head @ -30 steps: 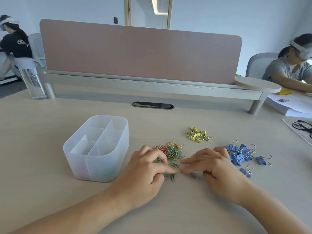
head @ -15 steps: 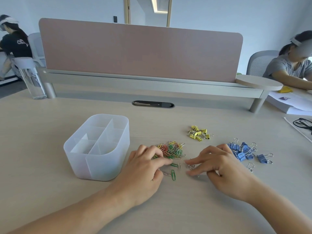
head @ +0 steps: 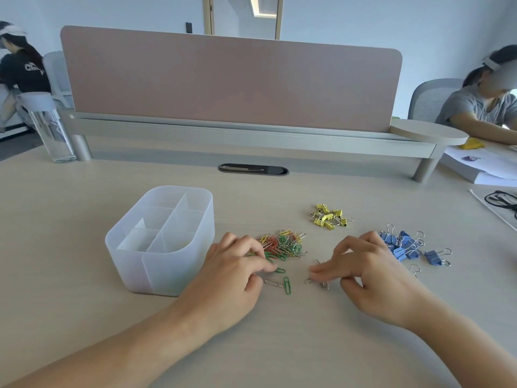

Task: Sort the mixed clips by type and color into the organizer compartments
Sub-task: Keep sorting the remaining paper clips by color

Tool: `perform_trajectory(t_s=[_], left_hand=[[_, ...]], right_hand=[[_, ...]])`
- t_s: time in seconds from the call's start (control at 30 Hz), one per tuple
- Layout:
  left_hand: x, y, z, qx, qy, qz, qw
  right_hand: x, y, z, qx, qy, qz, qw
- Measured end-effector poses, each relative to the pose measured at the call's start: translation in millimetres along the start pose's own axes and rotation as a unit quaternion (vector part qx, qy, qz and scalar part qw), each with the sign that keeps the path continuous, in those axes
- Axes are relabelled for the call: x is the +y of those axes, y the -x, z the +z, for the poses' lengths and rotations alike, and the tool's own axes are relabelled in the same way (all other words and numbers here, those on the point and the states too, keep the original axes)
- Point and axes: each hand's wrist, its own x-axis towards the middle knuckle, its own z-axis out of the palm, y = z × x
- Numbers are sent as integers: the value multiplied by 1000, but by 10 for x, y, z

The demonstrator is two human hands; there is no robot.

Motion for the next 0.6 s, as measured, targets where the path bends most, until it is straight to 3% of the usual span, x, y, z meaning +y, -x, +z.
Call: perform_trajectory(t_s=[0.23, 0.37, 0.6], left_hand=[[-3, 6, -21, 25, 14, 10, 1000], [-7, 20, -44, 40, 14, 29, 999], [11, 36, -109, 43, -24, 57, 997]], right_hand=[[-210, -32, 111, -40, -2, -64, 997], [-168, -16, 74, -26, -11, -46, 999], [-194, -27, 90, -72, -35, -19, 997]])
